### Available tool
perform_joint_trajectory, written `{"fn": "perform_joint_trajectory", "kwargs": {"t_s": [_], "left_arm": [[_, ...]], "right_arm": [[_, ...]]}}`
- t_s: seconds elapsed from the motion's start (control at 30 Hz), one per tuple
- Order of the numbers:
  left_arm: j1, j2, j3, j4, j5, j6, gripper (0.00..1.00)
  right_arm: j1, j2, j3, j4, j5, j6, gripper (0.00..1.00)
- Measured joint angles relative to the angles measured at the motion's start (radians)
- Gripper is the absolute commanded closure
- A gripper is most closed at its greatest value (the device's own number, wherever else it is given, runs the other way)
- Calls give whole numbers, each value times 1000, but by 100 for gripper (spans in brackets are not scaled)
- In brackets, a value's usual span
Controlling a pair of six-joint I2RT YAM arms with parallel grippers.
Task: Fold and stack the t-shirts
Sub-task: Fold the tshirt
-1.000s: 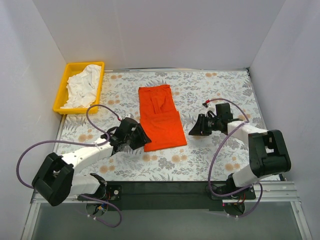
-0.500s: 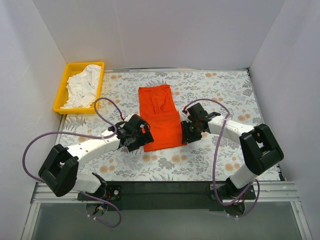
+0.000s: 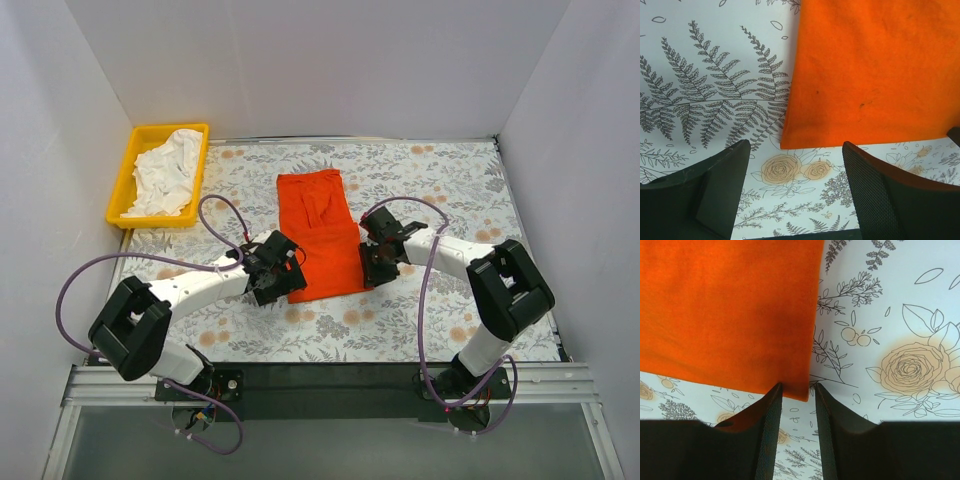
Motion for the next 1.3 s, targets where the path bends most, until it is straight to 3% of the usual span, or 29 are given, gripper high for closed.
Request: {"fn": "perform_joint_trajectory", "kwargs": {"t_s": [0.23,0.33,0.57,1.3], "left_arm": [[-16,21,2,-1,-6,-5,33],[-29,43,5,-3,-12,-9,33],[-51,87,29,-14,-27,-19,34],[-118,216,148,-128,-131,-23,49]], "right_arm": [[39,11,10,-5,64,26,66],[66,18,10,-3,99,28,72],[92,34,8,11,115,35,99],[92,32,10,12,105,21,99]]}}
